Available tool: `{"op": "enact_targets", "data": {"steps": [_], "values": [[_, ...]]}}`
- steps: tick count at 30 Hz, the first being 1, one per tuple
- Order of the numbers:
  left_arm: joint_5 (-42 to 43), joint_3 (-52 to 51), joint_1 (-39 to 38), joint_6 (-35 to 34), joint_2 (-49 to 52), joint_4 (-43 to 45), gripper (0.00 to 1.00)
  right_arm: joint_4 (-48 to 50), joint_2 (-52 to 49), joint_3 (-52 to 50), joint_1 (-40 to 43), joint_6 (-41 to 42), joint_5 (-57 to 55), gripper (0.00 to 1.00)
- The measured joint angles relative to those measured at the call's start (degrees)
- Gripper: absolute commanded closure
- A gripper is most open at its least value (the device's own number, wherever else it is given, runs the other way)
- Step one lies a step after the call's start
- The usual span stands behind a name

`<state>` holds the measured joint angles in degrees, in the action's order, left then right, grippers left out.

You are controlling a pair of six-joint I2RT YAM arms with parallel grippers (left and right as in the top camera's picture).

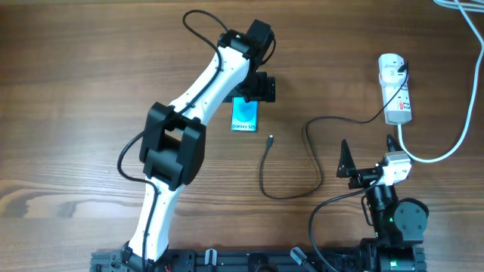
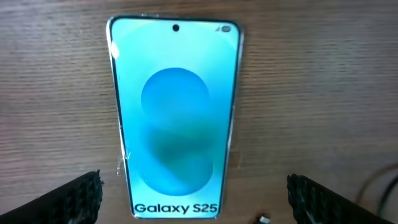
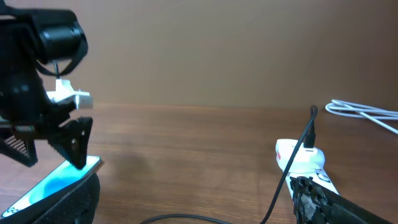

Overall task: Plug charger to phone and switch on socket
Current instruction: 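Move the left gripper over the phone and lower toward it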

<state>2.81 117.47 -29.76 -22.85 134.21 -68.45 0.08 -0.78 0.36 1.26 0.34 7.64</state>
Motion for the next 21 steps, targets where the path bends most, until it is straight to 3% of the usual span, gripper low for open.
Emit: {"op": "enact_targets", "data": {"steps": [21], "values": [[-3.41, -0.96, 0.0, 0.0, 4.76, 1.92, 0.0, 0.0, 0.0, 0.0, 0.0, 0.0, 0.0, 0.01]]}}
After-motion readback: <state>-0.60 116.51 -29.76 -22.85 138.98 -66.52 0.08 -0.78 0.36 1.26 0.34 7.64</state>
